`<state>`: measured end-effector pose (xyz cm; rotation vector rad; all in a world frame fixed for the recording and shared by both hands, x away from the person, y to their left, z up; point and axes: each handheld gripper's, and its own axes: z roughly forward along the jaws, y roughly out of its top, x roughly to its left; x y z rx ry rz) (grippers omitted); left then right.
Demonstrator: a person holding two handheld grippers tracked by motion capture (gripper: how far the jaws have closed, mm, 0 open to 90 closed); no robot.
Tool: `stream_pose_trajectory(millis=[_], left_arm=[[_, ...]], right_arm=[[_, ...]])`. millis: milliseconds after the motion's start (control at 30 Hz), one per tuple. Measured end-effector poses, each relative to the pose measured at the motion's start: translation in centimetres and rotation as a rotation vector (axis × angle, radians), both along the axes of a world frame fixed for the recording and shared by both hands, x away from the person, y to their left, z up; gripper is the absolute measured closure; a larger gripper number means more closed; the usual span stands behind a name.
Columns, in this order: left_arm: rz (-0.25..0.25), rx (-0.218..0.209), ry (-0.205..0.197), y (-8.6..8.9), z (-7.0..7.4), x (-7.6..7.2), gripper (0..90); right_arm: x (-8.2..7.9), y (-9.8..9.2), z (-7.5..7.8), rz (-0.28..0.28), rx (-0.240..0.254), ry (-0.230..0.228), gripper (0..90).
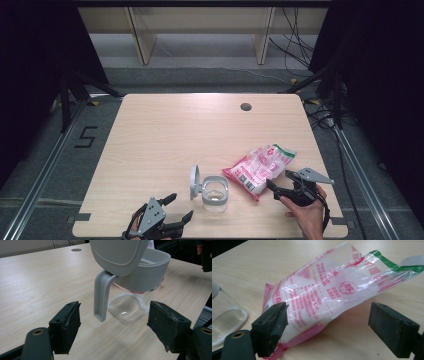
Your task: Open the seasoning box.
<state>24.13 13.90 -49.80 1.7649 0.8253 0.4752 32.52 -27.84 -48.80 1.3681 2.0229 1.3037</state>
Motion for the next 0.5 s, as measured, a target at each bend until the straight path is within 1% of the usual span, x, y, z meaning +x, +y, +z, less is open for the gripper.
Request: stream_pose_trajectory(millis=[33,67,100,133,167,200,233,267,300,333,367,400,433,467,500], left_arm=[[0.004,0.001,0.010,0.0,0.1,-0.2,25.1],[-0.007,0.020,0.002,0.0,0.1,-0.1,25.2],[-0.008,0.005,0.003,-0.1,0.1,-0.1,25.2],[-0.001,0.011,0.004,-0.2,0.0,-0.1,25.1],[-0.001,0.011,0.004,-0.2,0.0,-0.1,25.1],[-0.008,0.042,0.006,-0.1,0.0,0.1,25.1],[-0.001,0.024,0.011,-0.3,-0.1,0.0,25.1],[-0.020,0.039,-0.006,-0.2,-0.2,0.2,25.1],[-0.015,0.021,0.013,-0.4,-0.2,0.2,25.1],[-0.011,0.031,0.007,-0.4,-0.2,0.2,25.1],[-0.016,0.032,0.002,-0.4,-0.2,0.2,25.1],[-0.010,0.013,0.012,-0.6,-0.3,0.3,24.9],[-0.009,0.009,0.010,-0.6,-0.3,0.4,24.9],[-0.001,0.005,0.009,-0.7,-0.4,0.4,24.8],[-0.006,0.019,0.012,-0.6,-0.2,0.4,24.8]], right_arm=[[-0.1,0.3,0.0,-0.036,0.040,0.026,16.6],[0.4,0.0,-0.1,-0.016,0.012,-0.003,16.6],[0.7,-0.1,-0.2,-0.015,0.015,0.006,16.7],[0.6,0.2,-0.2,-0.042,0.039,0.036,16.8],[1.0,0.0,-0.3,-0.020,0.027,0.009,16.9],[1.1,0.0,-0.3,-0.017,0.031,0.015,17.1],[1.1,0.0,-0.3,-0.017,0.031,0.015,17.1],[1.3,0.0,-0.3,-0.033,0.009,0.022,17.4],[1.3,0.0,-0.3,-0.033,0.009,0.022,17.4],[1.6,0.1,-0.4,-0.038,0.012,0.013,17.3],[1.6,0.1,-0.4,-0.038,0.012,0.013,17.3],[1.4,0.3,-0.3,-0.046,0.042,0.043,17.2],[1.7,0.2,-0.5,-0.022,0.027,0.026,17.3],[1.4,0.5,-0.2,-0.052,0.056,0.078,17.3],[1.5,0.5,-0.4,-0.045,0.056,0.058,17.3]])
